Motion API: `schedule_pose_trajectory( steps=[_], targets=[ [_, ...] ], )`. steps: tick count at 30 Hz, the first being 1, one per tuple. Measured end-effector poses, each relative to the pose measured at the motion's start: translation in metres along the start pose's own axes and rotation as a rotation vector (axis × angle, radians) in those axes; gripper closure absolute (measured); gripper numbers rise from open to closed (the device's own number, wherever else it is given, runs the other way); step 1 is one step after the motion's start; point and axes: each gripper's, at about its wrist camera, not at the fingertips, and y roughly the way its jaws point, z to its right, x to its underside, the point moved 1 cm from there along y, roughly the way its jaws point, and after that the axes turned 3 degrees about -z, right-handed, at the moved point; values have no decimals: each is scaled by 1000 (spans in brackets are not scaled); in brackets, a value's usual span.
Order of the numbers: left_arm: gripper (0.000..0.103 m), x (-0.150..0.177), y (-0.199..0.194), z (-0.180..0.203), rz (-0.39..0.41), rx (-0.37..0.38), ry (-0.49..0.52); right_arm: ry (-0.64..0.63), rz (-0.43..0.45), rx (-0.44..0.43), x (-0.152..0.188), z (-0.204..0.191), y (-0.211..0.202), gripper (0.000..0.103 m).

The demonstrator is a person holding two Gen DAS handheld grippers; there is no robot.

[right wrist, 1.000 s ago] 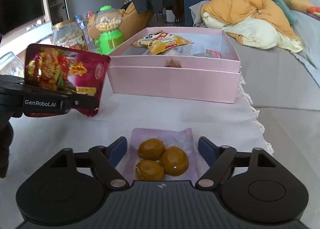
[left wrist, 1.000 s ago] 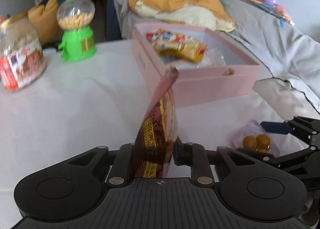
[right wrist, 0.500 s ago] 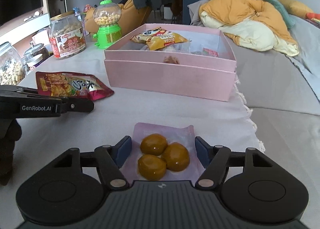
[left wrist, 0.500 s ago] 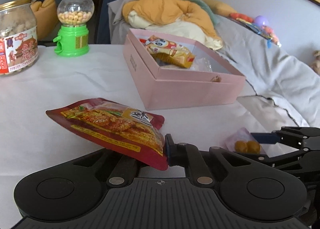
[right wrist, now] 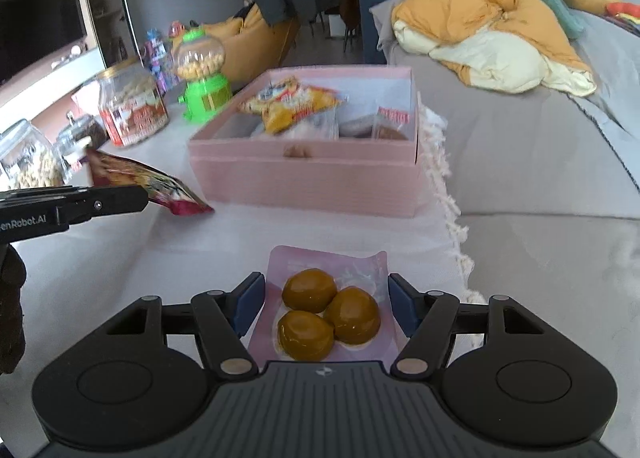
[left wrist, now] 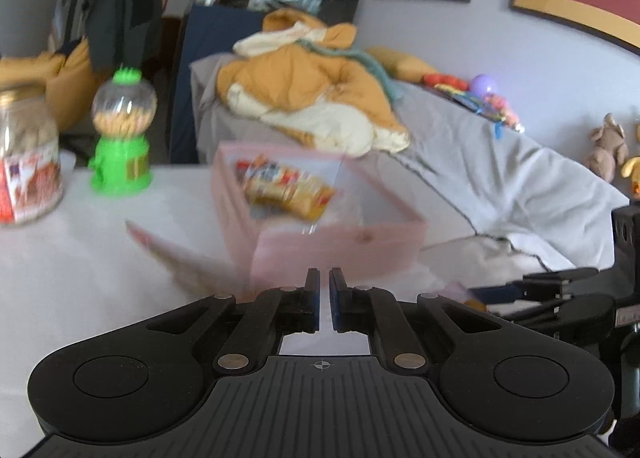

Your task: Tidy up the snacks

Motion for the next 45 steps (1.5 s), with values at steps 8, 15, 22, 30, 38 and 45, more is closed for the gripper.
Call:
schedule_pose_trajectory(
  steps=[8,15,22,30,38,45],
  targets=[
    [93,23,-26,-24,-58,-7,-105,-48,7,-11,14,-11,-4,36],
    [91,25,-49,-60,-32,-139,-235,-51,-60,-104,5,-32,28,23],
    [88,-17,2,-103,-64,-155,-213,-78,-32,-116,-11,-62,32,19],
    [86,24,40,-136,-225,109,-399,-139,-19,-126,-50,-103,65,21],
    [85,27,53,-112,-215,287,-400,-212,-94,-116,-28,-110,79,27],
    [86,1,23,-110,-144,-29,-281,-188,-61,-56,-19,-84,54,31]
  ],
)
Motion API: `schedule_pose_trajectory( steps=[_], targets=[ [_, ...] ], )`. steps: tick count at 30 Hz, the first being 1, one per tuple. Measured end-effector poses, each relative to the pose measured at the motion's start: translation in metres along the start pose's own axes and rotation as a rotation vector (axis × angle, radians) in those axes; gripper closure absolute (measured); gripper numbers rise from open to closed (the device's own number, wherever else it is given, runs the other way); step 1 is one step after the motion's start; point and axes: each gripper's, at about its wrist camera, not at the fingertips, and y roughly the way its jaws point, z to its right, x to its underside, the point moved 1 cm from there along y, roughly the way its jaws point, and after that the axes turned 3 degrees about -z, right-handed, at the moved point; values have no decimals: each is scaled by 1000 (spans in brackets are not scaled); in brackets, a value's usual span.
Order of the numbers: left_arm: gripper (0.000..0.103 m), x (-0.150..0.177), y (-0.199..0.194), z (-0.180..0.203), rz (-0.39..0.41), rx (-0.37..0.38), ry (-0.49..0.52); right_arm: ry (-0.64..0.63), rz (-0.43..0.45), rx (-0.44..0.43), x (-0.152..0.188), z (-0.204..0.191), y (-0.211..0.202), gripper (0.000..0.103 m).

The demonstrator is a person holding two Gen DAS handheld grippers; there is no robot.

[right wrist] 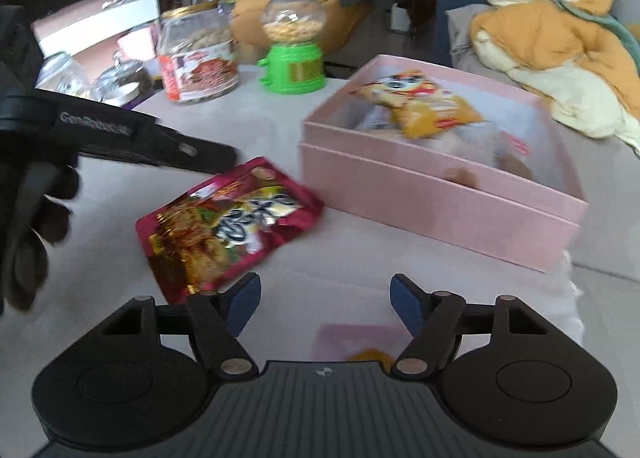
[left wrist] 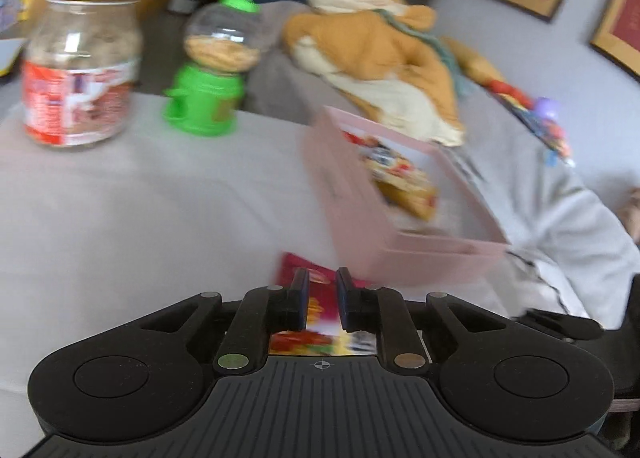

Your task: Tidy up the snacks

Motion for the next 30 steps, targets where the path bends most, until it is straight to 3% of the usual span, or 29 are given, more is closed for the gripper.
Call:
schedule_pose_trajectory(
  steps=[5,8,13,14,16,20,24,26,28,29,30],
  targets=[
    [86,0,10,-32,-75,11,-103,88,9,-65,-12,12,2,40],
    [85,0,15,-41,-104,14,-128,74,-7,-69,-18,3,15,42],
    [84,-1,29,-46,-144,109,-170,41,-31,-35,-22,-7,28,44],
    [81,0,30,-47,-153,136,-184,43,-31,-36,-22,-6,28,44],
    [59,1,29,-38,-174,200,-178,47,-31,-32,-22,-4,27,44],
    [59,9,25,-9,-178,305,-82,48,-31,-36,-17,3,20,44],
    [60,14,44,14,-168,234,-23,18,-33,-36,-9,6,17,44],
    [72,16,51,21,-149,172,-5,8,-27,-24,-5,6,15,44],
    [73,19,50,24,-127,148,-8,10,-20,-18,-1,9,8,43],
    [73,20,47,25,-122,135,-18,11,-9,-13,2,11,2,40],
    [74,22,43,28,-110,120,-11,9,0,-8,5,14,-4,29]
  ],
)
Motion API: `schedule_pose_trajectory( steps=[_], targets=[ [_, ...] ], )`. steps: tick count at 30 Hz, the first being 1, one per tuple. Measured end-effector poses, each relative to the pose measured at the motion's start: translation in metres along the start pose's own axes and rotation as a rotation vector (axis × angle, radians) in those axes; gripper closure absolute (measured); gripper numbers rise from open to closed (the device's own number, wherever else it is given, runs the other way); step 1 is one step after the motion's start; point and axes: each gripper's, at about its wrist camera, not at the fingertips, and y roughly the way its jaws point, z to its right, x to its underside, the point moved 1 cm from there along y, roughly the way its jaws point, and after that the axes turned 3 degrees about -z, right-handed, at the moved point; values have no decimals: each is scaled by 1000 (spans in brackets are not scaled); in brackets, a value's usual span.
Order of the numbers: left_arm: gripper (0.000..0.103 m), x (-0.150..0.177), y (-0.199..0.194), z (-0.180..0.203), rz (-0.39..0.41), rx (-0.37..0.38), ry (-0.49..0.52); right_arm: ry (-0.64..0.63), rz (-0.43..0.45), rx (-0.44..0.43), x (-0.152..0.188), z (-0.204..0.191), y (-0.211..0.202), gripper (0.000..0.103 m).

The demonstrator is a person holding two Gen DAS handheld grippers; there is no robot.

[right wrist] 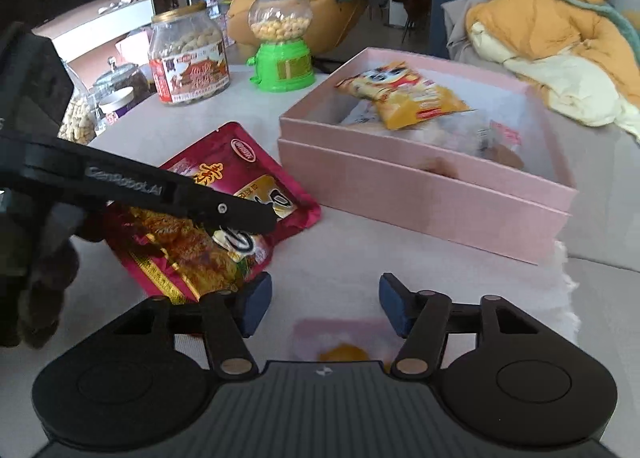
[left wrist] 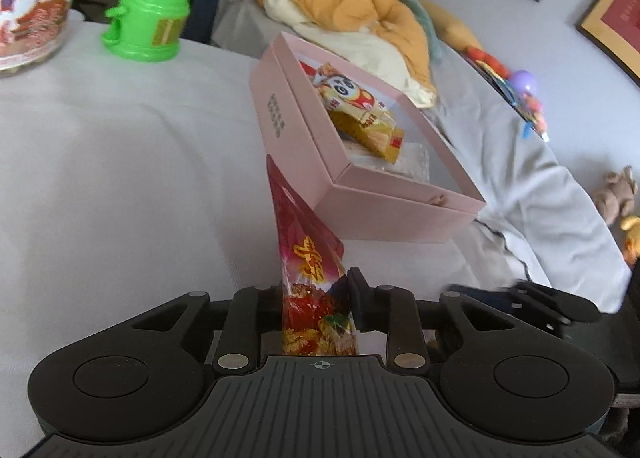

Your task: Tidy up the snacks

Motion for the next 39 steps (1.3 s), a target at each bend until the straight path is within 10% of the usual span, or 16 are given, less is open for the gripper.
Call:
schedule_pose_trajectory(
  steps=[2,11,15,25,34,39],
  targets=[
    [75,4,-6,9,28,-32,46,1,24,19,9,7,-13,16],
    [78,12,-23,36,56,-27,112,20,-15,58,33,19,-12,15],
    [78,16,-28,40,57,-16,118,-2,-14,56,32,15,-20,46],
    [78,10,-49,64,115,50,158,21,48,24,23,23,-61,46],
    [72,-106,-31,102,321,263,65,22,174,61,6,36,-101,46],
    [72,-116,5,73,354,123,-31,58,180,110,0,50,-102,46]
  ],
)
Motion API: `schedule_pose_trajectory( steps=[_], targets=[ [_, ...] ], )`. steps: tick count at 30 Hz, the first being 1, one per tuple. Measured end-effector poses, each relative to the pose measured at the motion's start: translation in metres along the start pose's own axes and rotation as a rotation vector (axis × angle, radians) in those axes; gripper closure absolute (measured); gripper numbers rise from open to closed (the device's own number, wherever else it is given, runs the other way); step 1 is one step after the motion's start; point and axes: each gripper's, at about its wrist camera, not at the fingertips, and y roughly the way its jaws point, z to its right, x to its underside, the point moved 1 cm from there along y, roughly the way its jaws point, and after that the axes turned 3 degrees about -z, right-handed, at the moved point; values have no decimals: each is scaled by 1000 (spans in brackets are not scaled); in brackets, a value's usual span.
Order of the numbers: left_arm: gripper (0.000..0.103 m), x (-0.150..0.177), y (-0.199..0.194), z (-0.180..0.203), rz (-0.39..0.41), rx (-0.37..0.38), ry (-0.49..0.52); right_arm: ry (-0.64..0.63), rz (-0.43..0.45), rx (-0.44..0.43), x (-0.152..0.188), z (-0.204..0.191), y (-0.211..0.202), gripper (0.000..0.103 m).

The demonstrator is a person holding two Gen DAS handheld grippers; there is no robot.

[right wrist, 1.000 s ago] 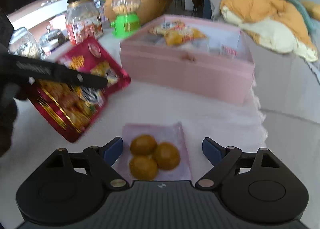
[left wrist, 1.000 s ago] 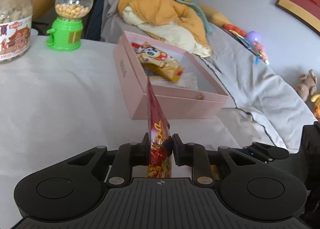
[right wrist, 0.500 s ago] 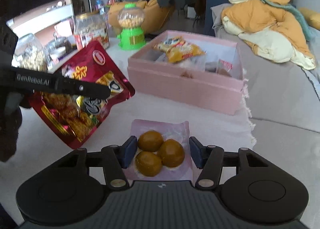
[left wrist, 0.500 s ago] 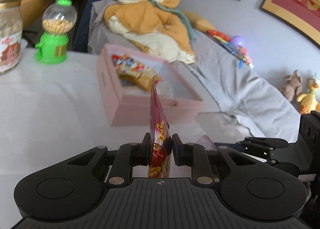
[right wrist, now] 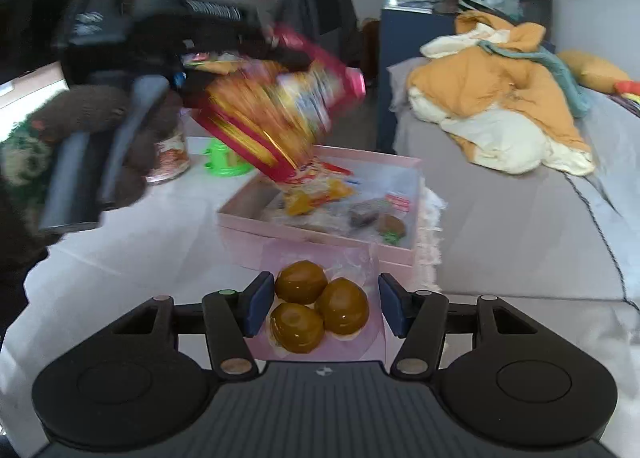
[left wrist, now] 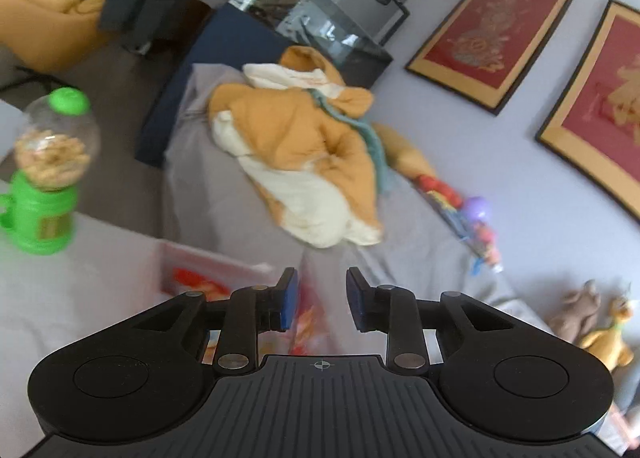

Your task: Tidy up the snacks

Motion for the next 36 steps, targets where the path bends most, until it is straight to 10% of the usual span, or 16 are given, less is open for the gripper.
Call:
schedule_pose_trajectory(
  steps=[10,13,16,28,36],
  targets=[
    [72,68,-66,-3,-55,-189,175,120,118,-10,-57,34,1,44],
    [72,91,-72,0,-94,-299,246,133,139,-39,-107,40,38,16],
    [72,114,-82,-3,-116,-344,295,145,75,52,-123,42,74,16],
    [71,184,-82,11,-183,-486,392,151,-138,43,35,-13,75,16],
    [71,184,-73,13,-177,-507,370,113,-145,155,58,-28,81,2]
  ],
)
